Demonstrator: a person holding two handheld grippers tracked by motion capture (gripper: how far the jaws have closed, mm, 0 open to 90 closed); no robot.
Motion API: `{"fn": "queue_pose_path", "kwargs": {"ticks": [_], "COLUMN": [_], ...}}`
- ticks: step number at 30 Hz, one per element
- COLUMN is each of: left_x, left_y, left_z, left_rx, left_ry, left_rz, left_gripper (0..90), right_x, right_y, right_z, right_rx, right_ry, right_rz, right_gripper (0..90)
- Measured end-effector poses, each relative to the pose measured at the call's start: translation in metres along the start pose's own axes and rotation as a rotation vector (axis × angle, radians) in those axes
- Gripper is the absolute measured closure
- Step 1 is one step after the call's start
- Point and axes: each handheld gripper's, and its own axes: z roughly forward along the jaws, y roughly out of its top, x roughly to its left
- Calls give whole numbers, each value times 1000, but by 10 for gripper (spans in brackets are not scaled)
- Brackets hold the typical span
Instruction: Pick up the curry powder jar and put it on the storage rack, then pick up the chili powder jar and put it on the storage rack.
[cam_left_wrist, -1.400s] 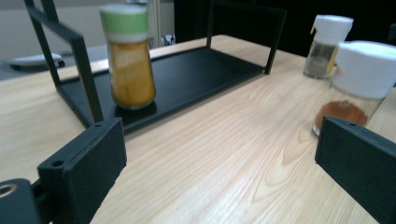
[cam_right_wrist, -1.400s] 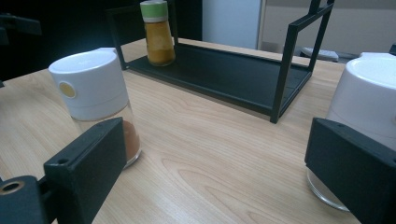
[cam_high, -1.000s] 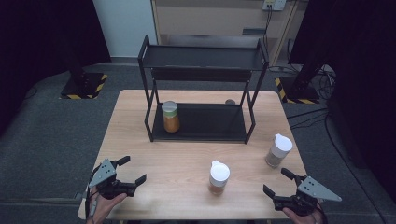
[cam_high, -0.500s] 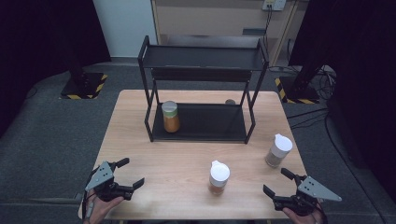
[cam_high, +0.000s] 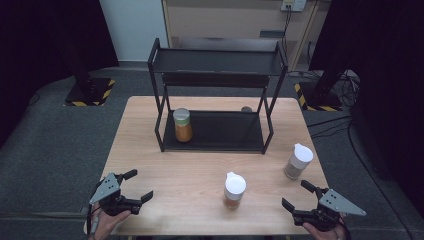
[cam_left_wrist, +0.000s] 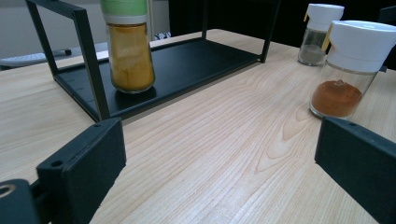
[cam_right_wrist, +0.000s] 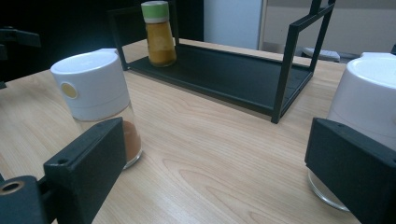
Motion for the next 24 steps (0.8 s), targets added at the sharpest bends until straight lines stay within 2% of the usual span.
{"fn": "queue_pose_path", "kwargs": {"ticks": [15,24], "left_x": [1,1], "left_y": [0,-1], "left_z": [-1,-2], "left_rx": [0,2], "left_ry": [-7,2], "left_rz": [-5,-12], "left_gripper": [6,6], "right_x": [5,11], "right_y": [5,13], "right_z": [1,1], "right_rx": [5,1], "right_ry": [-14,7], "right_rz": [-3,10], "right_gripper": [43,26]}}
